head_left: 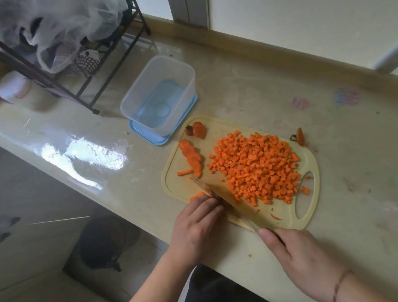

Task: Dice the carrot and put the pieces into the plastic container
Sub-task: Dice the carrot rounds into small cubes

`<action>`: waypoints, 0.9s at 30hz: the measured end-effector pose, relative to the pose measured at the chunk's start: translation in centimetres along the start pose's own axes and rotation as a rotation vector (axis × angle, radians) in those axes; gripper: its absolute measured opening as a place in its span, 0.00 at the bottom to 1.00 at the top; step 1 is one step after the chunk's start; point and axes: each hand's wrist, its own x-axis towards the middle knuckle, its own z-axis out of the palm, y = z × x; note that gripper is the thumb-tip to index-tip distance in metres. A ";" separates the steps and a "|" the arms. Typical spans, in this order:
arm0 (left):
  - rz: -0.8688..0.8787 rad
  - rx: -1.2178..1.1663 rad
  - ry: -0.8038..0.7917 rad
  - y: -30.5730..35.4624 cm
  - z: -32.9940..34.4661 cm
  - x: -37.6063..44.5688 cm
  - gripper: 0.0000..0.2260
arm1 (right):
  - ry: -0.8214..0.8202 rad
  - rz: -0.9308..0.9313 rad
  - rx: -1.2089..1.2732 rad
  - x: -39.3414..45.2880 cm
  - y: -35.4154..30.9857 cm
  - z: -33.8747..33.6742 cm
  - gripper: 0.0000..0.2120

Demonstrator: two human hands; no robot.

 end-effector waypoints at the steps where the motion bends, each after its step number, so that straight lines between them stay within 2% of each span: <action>1: -0.006 -0.001 0.005 0.1 0.0 0.0 0.09 | 0.008 0.010 0.028 0.0 0.3 -0.2 0.40; 6: -0.018 -0.024 -0.016 0.6 0.6 0.5 0.08 | 0.035 0.112 0.099 -0.2 0.9 -1.8 0.40; 10: -0.030 -0.107 -0.043 1.0 1.6 2.6 0.08 | 0.028 0.160 0.215 -0.3 0.4 -1.7 0.32; 14: -0.056 -0.139 -0.049 1.2 2.3 4.8 0.07 | 0.086 0.211 0.298 -0.1 0.3 -2.2 0.39; 17: 0.008 -0.115 -0.071 0.4 1.6 4.9 0.06 | 0.086 0.233 0.301 -0.1 0.3 -2.9 0.38; 19: 0.013 -0.081 -0.005 -0.4 0.3 4.3 0.06 | 0.084 0.222 0.284 -0.2 0.3 -3.2 0.35; 21: -0.071 -0.015 0.128 -1.5 -1.3 3.7 0.06 | 0.086 0.199 0.275 -0.3 0.3 -3.4 0.31; 23: -0.183 0.089 0.191 -2.8 -2.8 3.5 0.06 | 0.100 0.177 0.267 -0.5 0.4 -3.2 0.28; 25: -0.225 0.157 0.150 -3.8 -3.7 3.4 0.08 | 0.093 0.189 0.260 -0.6 0.4 -2.9 0.25; 27: -0.208 0.149 0.027 -4.4 -4.2 3.3 0.12 | 0.066 0.210 0.262 -0.7 0.5 -2.7 0.25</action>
